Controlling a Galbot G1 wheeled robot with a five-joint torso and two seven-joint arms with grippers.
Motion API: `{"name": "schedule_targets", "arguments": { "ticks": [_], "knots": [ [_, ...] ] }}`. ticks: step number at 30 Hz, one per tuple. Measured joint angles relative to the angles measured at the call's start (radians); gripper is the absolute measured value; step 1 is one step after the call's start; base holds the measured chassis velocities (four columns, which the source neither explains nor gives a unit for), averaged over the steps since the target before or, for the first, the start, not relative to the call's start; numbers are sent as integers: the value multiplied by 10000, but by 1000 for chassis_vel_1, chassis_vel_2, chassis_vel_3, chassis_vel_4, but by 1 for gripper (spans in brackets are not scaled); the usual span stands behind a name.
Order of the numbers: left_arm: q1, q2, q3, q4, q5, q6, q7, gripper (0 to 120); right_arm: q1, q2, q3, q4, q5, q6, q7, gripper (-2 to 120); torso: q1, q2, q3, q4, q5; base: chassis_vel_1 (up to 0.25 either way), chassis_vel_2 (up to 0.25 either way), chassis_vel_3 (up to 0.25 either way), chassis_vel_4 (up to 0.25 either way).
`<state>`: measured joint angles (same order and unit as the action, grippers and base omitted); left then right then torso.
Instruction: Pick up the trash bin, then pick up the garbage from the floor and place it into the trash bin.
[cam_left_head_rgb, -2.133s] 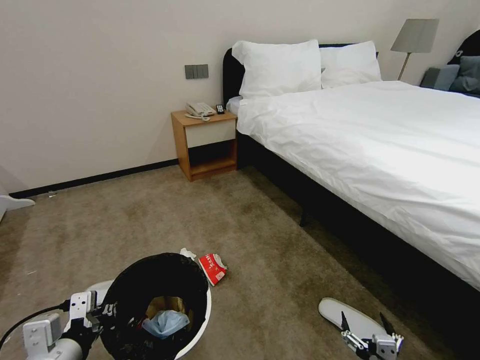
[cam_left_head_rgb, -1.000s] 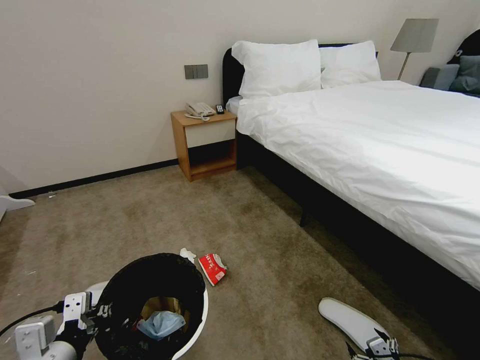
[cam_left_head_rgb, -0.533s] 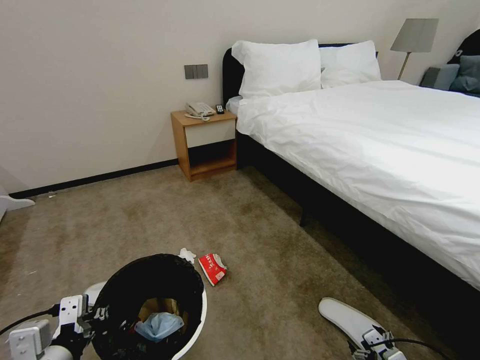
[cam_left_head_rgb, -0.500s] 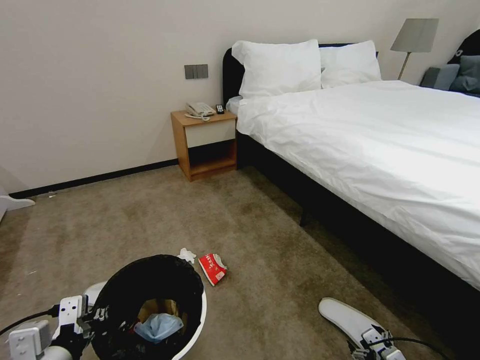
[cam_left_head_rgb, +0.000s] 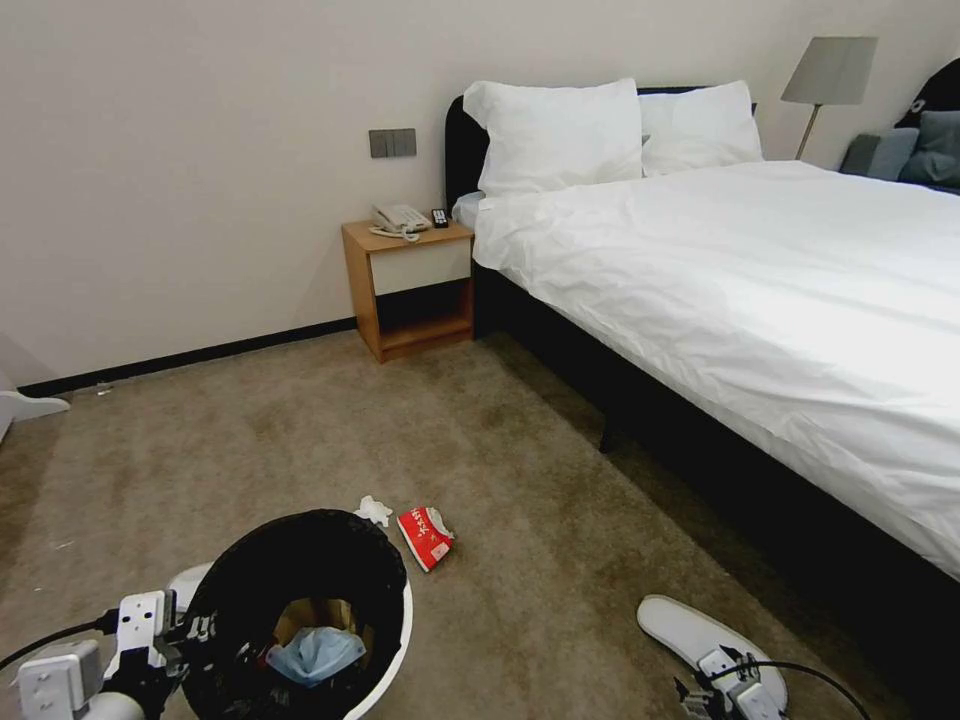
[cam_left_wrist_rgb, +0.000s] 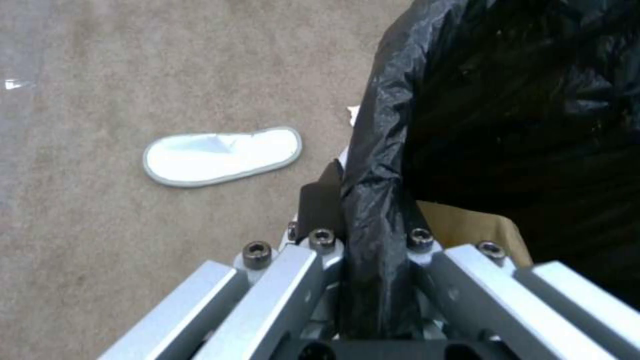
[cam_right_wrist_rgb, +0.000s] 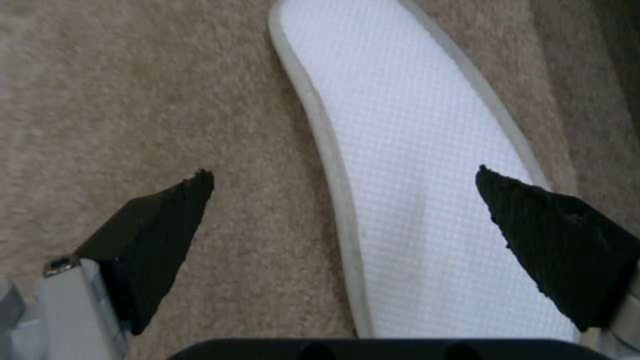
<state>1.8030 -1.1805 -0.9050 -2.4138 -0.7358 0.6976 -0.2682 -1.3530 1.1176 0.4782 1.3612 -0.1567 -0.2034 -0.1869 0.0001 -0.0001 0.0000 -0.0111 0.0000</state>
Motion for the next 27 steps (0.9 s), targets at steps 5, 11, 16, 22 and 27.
{"name": "schedule_targets", "arguments": {
  "ticks": [5,11,16,22,27],
  "knots": [
    [7,6,46,0,-3,2,-8,3,123,98,-8,-119,-263,-189,75,100,0,0,0,1,-1,0,0,0,0],
    [5,56,27,-11,-42,3,-9,3,342,239,-37,-294,-553,-547,180,100,0,2,0,1,0,0,0,0,0],
    [0,40,35,-27,-44,3,-8,3,458,299,-41,-420,-568,-614,249,100,0,1,0,2,0,0,0,0,0],
    [-11,47,23,-29,-53,3,-8,3,733,371,-76,-681,-563,-800,280,100,0,1,0,2,0,0,0,0,0],
    [-24,60,4,-29,-82,3,-6,3,963,464,-115,-918,-603,-861,326,100,0,2,0,1,0,0,0,0,0]
  ]
}}
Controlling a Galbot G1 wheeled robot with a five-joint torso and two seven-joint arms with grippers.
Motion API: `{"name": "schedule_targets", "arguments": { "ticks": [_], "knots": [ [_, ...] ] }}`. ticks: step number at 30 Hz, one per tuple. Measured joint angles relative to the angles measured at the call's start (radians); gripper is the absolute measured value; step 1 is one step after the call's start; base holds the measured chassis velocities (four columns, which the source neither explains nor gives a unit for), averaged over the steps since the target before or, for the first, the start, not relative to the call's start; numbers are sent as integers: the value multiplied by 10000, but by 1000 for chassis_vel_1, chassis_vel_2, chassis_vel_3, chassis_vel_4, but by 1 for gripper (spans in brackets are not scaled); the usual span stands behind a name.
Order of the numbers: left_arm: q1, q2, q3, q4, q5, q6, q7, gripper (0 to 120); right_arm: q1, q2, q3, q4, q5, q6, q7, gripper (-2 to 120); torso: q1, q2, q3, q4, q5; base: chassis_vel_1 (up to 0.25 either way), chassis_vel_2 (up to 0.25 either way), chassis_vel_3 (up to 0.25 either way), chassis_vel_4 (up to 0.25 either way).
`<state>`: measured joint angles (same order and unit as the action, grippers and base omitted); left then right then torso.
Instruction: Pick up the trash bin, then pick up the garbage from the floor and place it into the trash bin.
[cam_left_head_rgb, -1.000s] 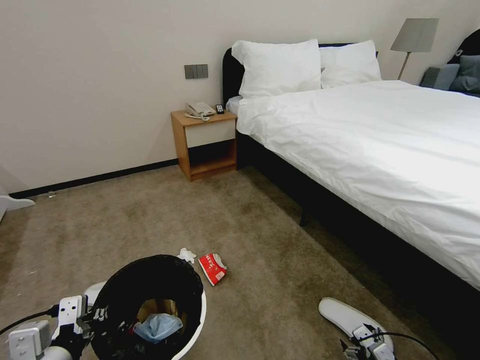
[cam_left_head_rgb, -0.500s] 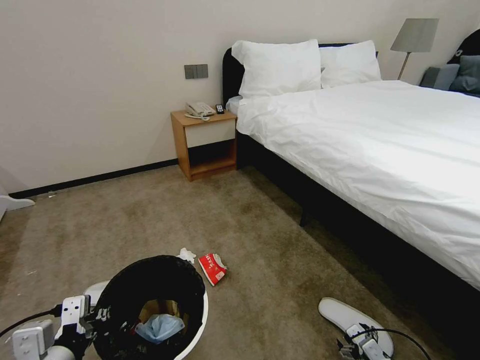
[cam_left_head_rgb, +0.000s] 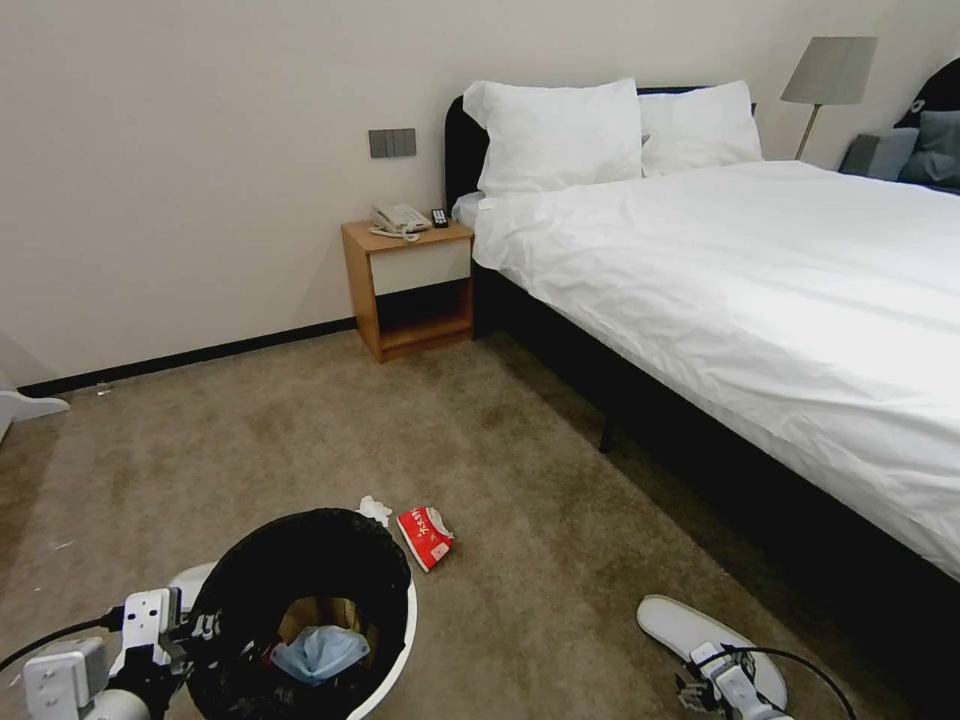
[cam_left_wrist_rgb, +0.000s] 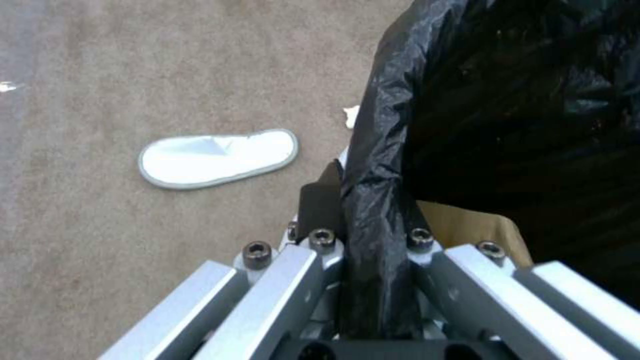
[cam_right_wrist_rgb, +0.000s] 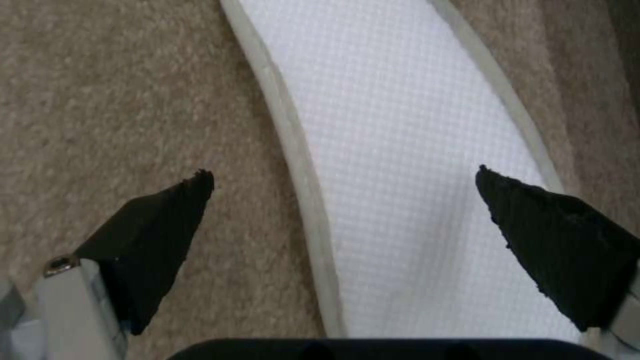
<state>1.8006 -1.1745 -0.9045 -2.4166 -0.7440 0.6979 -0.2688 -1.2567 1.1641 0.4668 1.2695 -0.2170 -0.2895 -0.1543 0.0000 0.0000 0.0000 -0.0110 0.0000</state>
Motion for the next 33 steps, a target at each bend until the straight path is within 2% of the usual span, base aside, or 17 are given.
{"name": "schedule_targets", "arguments": {
  "ticks": [33],
  "knots": [
    [-36,23,-34,53,-107,5,16,3,493,45,216,-508,-275,-587,360,100,0,0,-1,0,0,0,0,0,0]
  ]
}}
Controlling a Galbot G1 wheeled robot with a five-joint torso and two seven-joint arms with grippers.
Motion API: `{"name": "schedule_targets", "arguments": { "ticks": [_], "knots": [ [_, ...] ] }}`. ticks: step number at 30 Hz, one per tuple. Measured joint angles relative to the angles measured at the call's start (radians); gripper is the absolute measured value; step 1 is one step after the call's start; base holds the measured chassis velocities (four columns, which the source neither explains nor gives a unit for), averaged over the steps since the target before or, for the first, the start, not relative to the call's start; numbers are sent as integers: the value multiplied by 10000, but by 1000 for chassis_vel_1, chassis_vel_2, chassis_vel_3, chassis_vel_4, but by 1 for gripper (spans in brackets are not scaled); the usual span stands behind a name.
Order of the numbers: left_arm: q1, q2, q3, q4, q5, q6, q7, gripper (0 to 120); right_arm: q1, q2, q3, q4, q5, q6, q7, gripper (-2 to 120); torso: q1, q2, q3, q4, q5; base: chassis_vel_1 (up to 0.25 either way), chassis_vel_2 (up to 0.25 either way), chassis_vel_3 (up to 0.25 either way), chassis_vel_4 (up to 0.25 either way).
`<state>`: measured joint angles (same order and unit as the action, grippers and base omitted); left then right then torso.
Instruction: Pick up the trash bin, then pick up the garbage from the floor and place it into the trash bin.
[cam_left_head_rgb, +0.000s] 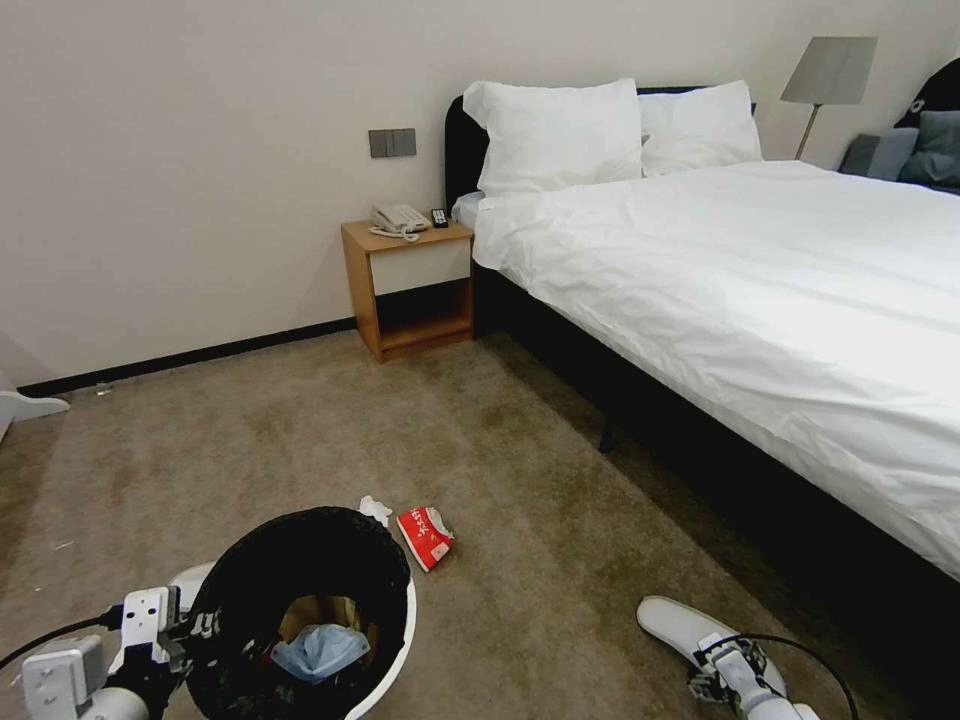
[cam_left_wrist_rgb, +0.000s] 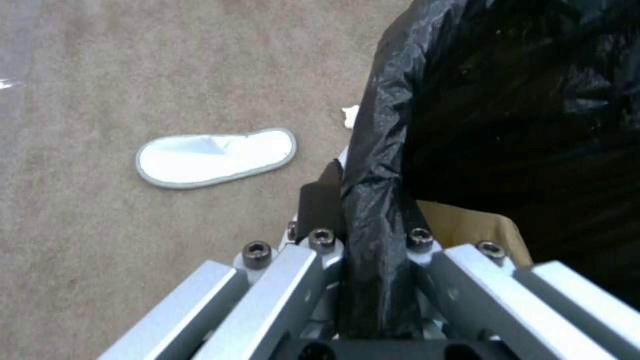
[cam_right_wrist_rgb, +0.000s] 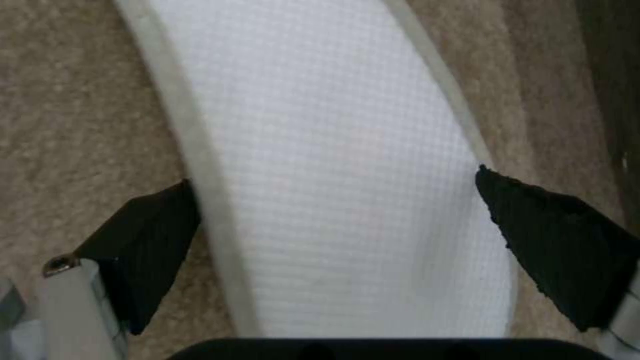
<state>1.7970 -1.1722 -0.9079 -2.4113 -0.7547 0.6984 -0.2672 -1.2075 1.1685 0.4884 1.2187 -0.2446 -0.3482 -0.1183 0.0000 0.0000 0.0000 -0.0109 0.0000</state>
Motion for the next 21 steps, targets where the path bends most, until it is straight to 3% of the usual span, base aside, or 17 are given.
{"name": "schedule_targets", "arguments": {
  "ticks": [5,9,13,14,15,18,21],
  "knots": [
    [-5,-7,13,0,4,0,1,3,7,-22,78,36,1,-15,20,99,0,0,0,0,0,0,0,0,0],
    [-12,-9,17,-2,6,0,2,3,50,-33,167,19,-11,-19,-13,87,0,0,0,0,0,0,0,0,0],
    [-10,-9,18,-9,6,0,3,3,61,-50,179,19,-10,-19,-35,82,0,0,0,0,0,0,0,0,0],
    [-8,-9,16,-12,6,0,2,3,76,-57,180,24,-4,-17,-41,69,0,0,0,-1,0,0,0,0,0],
    [-8,-9,16,-12,6,0,2,3,76,-57,180,24,-4,-17,-41,69,0,0,0,-1,0,0,0,0,0],
    [17,-9,-1,-27,4,-4,10,3,88,-51,180,96,20,1,-42,51,0,0,0,0,0,0,0,0,0],
    [36,-9,-8,-36,-6,-8,18,3,51,-44,181,116,23,9,-43,40,0,0,0,0,0,0,0,0,0]
  ]
}}
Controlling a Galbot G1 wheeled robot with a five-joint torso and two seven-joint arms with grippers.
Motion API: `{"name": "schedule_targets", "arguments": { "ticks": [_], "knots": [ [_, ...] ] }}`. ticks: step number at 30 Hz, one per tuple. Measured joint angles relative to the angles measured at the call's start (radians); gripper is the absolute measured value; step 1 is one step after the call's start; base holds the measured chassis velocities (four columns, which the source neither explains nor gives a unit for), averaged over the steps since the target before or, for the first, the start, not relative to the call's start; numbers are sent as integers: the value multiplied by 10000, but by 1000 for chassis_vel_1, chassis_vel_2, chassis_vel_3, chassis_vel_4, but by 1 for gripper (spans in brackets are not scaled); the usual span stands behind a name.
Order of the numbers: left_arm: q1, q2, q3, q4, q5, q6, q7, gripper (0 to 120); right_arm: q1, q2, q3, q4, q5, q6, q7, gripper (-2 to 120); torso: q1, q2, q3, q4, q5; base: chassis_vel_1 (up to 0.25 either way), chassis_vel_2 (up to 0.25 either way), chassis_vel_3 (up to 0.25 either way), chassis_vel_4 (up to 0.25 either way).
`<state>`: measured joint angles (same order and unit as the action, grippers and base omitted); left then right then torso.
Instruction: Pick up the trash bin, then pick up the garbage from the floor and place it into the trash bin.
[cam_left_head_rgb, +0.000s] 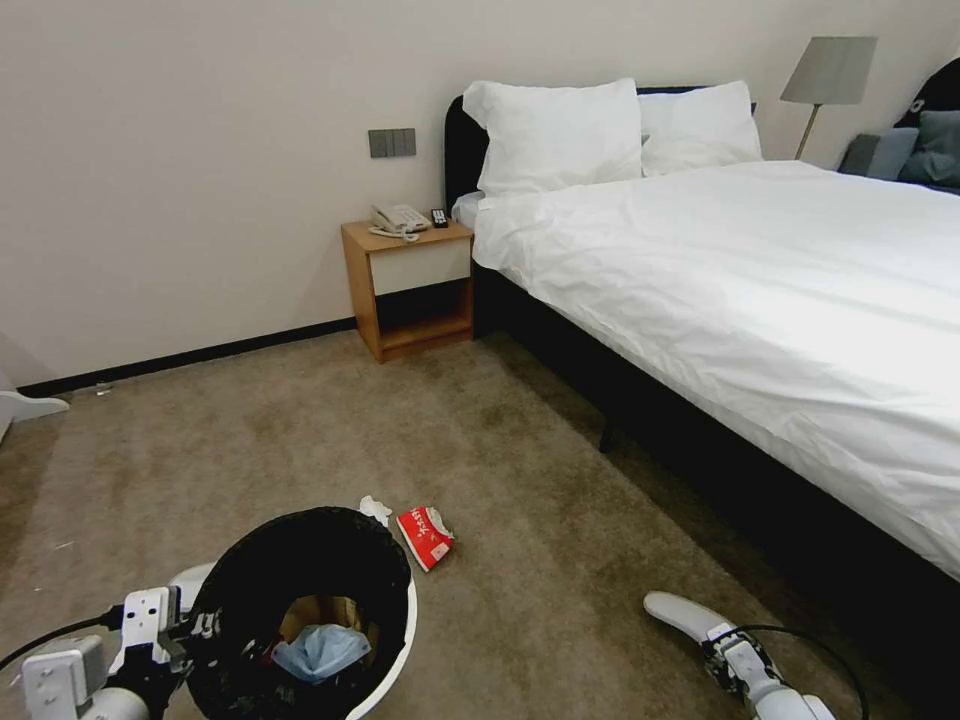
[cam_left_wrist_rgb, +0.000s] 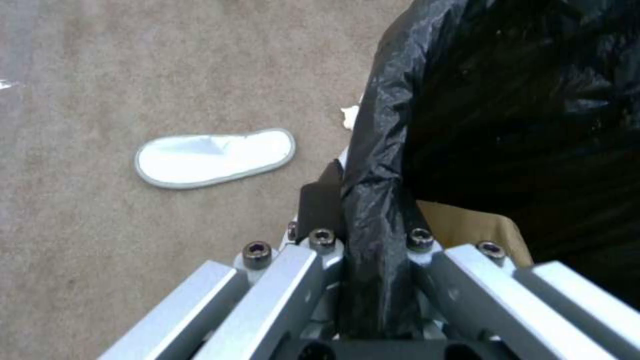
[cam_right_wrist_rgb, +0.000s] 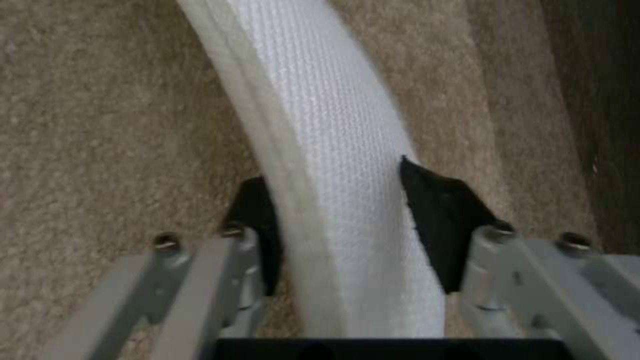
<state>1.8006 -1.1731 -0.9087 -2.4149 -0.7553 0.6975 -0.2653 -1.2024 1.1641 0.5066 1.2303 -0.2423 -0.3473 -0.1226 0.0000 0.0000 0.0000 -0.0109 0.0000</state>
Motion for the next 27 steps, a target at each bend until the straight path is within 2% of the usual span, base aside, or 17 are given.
{"name": "schedule_targets", "arguments": {
  "ticks": [1,3,6,8,9,11,20,27],
  "knots": [
    [0,0,0,0,0,0,0,3,0,0,0,0,0,0,0,40,0,0,0,0,0,0,0,0,0],
    [4,7,-6,-7,-10,-3,6,3,-52,4,19,39,2,1,-1,29,0,0,0,0,0,0,0,0,0],
    [0,11,-7,-13,-18,-3,8,3,-70,3,34,63,2,1,-1,23,0,0,0,-1,0,0,0,0,0],
    [-6,17,-7,-17,-30,-5,11,3,-108,-29,85,133,10,1,0,13,0,0,1,-1,0,0,0,0,0],
    [-6,17,-7,-17,-30,-5,11,3,-108,-29,85,133,10,1,0,13,0,0,1,-1,0,0,0,0,0],
    [-13,32,-7,-17,-54,-9,13,3,-179,-76,145,256,52,1,0,3,0,0,1,0,0,0,0,0,0],
    [-14,114,0,0,-91,-19,27,3,-420,-54,364,663,276,173,-23,1,0,0,1,0,0,0,0,0,0],
    [-258,359,5,165,-584,130,-148,3,-933,-293,1112,1561,545,1365,-193,1,0,0,1,0,0,0,0,0,0]
  ]
}}
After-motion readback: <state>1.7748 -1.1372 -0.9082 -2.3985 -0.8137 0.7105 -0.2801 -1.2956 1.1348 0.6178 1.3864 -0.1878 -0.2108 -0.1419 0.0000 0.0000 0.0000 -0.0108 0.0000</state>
